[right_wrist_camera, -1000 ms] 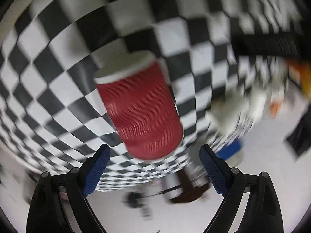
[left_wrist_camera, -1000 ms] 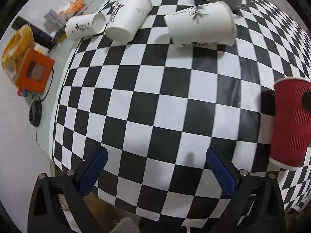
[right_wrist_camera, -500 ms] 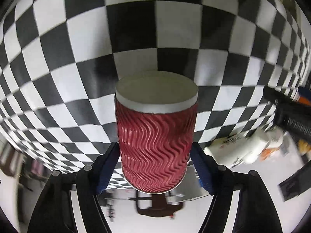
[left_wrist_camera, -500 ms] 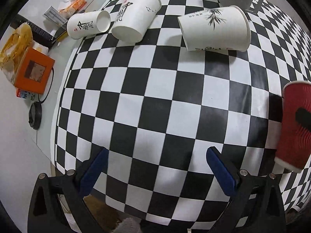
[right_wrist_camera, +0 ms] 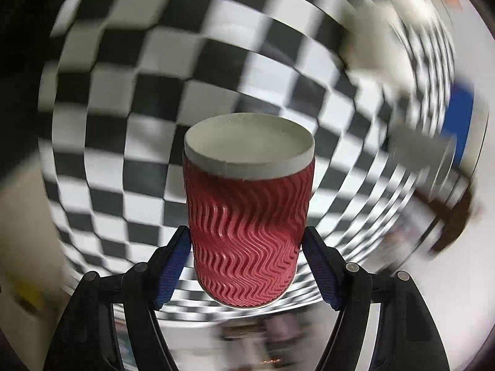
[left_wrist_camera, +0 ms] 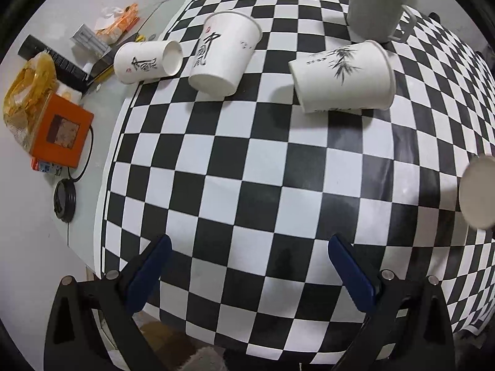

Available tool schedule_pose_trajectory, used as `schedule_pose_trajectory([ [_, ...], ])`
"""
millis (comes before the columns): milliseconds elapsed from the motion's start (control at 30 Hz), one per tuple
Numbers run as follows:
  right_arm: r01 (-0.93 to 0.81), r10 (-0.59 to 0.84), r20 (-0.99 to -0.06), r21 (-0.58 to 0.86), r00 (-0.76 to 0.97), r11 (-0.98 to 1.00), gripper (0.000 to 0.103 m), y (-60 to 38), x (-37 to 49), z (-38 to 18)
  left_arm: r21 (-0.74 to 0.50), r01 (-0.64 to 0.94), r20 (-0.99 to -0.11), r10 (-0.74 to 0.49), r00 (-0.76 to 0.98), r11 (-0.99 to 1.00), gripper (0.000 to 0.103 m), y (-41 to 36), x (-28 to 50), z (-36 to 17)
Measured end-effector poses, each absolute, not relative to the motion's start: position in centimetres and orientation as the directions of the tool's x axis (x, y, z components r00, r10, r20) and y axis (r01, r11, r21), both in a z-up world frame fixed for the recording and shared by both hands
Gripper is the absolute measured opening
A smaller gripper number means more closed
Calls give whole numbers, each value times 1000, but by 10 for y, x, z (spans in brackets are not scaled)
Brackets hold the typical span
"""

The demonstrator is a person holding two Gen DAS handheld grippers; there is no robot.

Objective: Flip cup upside down
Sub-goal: 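Rotate the red cup with the right tool, rim facing down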

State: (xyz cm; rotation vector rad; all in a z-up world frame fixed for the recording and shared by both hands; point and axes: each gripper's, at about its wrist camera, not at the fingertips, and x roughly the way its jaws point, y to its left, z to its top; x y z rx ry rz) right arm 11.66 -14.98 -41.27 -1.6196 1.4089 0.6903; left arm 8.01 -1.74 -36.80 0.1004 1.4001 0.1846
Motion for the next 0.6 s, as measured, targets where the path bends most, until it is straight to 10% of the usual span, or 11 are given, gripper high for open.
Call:
schedule_pose_trajectory([
  [300,-736,-357,-906,-82,-226,672,75,-214,155,-428,158,-62,-973,166,159,986,103,-26,88,-367],
  [600,-382,-124,-903,47,-411,923,75,-262,173,-444,134,-55,-979,140,146,990,103,-35,87,-369],
])
